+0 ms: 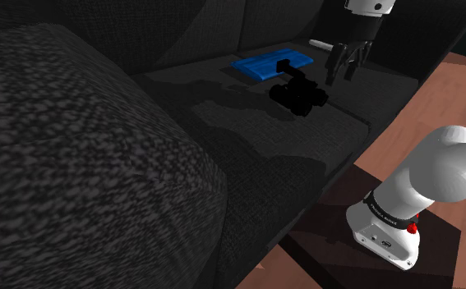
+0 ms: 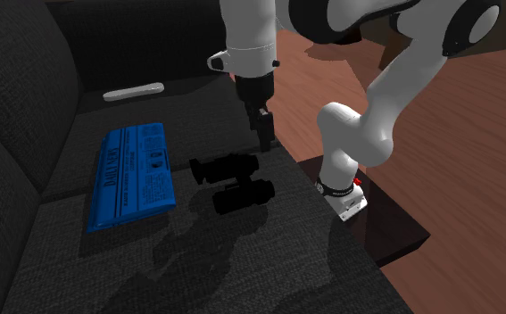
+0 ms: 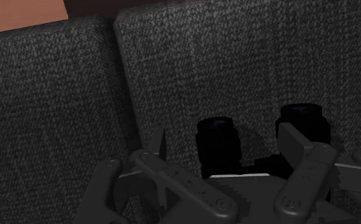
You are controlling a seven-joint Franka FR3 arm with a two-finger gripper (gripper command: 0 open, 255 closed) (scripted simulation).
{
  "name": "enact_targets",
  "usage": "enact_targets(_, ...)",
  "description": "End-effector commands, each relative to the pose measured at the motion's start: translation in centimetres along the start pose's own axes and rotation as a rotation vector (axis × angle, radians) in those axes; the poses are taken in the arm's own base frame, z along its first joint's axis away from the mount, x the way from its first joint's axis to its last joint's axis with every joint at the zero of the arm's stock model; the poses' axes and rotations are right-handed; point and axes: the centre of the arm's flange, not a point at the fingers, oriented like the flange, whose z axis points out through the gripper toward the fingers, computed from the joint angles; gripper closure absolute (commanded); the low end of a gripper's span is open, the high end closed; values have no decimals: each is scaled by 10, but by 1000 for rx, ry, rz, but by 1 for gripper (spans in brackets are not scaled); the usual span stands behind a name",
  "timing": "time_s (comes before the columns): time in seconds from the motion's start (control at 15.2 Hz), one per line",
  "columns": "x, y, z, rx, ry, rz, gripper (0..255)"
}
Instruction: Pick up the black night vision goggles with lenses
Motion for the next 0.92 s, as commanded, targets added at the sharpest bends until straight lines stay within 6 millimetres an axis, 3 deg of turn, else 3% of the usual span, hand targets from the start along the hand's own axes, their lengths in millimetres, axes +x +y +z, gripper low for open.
enact_targets(0.0, 0, 0, 0, 0, 0, 0, 0)
enact_targets(0.53, 54, -67, -33, -49, 164, -83, 0)
enact_targets(0.86, 56, -67, -12, -49, 167, -84, 0)
